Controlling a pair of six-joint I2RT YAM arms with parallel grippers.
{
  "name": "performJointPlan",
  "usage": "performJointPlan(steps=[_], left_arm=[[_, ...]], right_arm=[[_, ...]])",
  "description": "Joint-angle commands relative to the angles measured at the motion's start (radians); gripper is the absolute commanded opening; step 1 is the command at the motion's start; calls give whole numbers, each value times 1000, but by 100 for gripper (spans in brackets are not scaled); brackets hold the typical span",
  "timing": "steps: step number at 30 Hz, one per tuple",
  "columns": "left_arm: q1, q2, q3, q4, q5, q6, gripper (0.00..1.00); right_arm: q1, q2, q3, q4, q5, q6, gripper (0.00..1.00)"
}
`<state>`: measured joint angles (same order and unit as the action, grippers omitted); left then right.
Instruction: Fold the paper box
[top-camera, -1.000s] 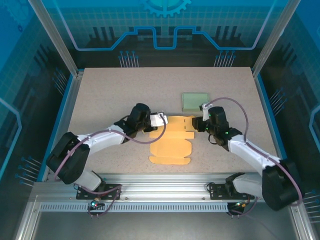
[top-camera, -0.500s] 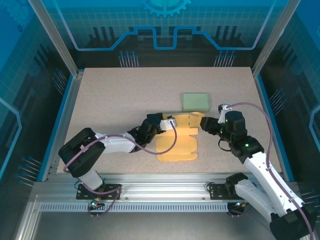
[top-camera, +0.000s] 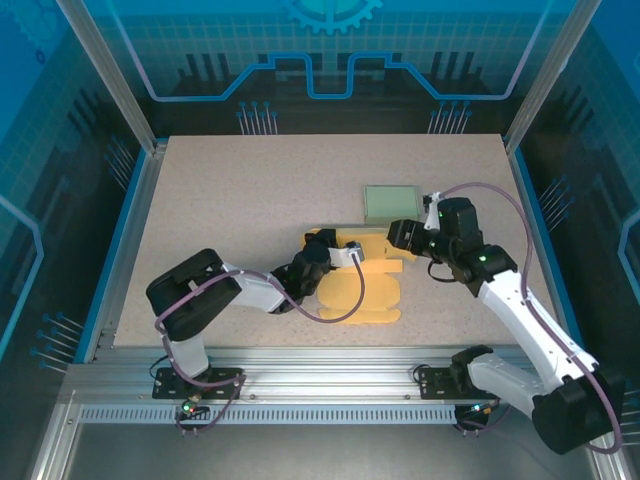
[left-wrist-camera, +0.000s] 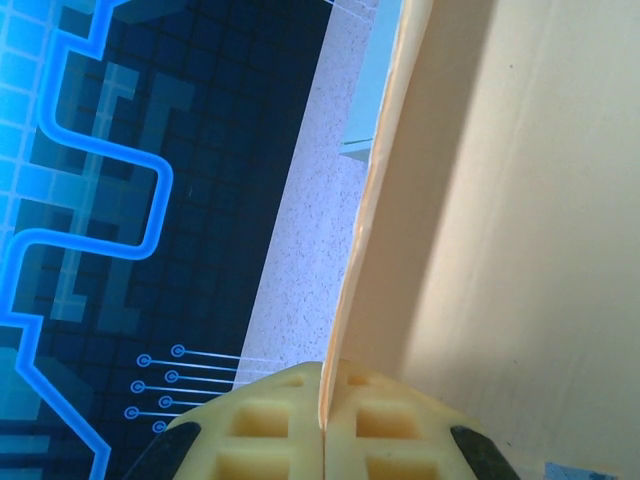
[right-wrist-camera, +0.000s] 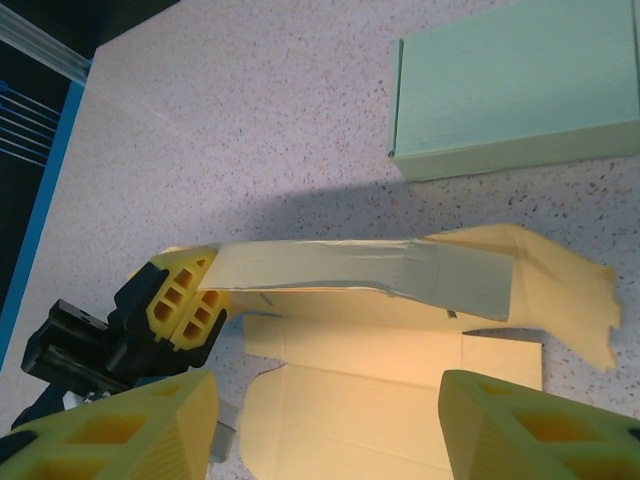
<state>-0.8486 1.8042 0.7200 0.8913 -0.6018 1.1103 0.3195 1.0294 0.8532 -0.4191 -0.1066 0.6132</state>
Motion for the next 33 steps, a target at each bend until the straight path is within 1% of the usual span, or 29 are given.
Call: performJointPlan(steps=[1, 3, 8, 11, 15, 19, 25, 28, 33], left_arm=[[-12, 18, -13, 81, -25, 22, 0], [-14, 26, -12, 85, -29, 26, 0], [-20, 55, -12, 127, -43, 42, 0], [-21, 78, -8, 175, -61, 69, 0], [-23, 103, -7, 230, -76, 100, 0], [-23, 103, -10, 229, -76, 97, 0], [-23, 99, -10, 229, -70, 87, 0], [-23, 99, -9, 221, -61, 66, 0], [-23, 80, -18, 205, -45, 17, 0]], right_arm=[[-9, 51, 57, 6, -40, -2, 61], [-8, 86, 69, 18, -46, 0, 61], [-10, 176, 108, 16, 20, -19, 61], [-13, 235, 125, 24, 24, -21, 62], [-14, 316, 129, 55, -14, 0, 63], [-13, 379, 109, 124, -83, 41, 63], [-2, 417, 79, 200, -123, 80, 62], [0, 426, 61, 248, -157, 104, 60], [-2, 445, 46, 302, -184, 130, 51]])
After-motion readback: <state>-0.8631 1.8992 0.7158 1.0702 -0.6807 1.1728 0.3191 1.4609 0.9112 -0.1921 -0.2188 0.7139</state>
